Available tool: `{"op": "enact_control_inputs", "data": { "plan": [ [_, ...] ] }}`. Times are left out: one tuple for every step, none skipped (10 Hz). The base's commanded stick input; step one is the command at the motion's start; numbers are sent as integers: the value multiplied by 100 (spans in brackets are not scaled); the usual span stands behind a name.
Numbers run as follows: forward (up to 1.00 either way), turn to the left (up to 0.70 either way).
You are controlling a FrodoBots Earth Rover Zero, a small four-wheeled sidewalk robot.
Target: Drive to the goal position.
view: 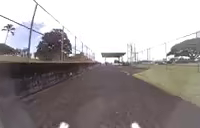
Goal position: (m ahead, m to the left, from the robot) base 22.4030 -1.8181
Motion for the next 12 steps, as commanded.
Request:
{"op": "enact_control_inputs", "data": {
  "plan": [
    [100, 0],
    [100, 0],
    [100, 0],
    [100, 0],
    [100, 0],
    [100, 0],
    [100, 0],
    [100, 0],
    [100, 0],
    [100, -5],
    [100, -27],
    [100, -27]
  ]
}}
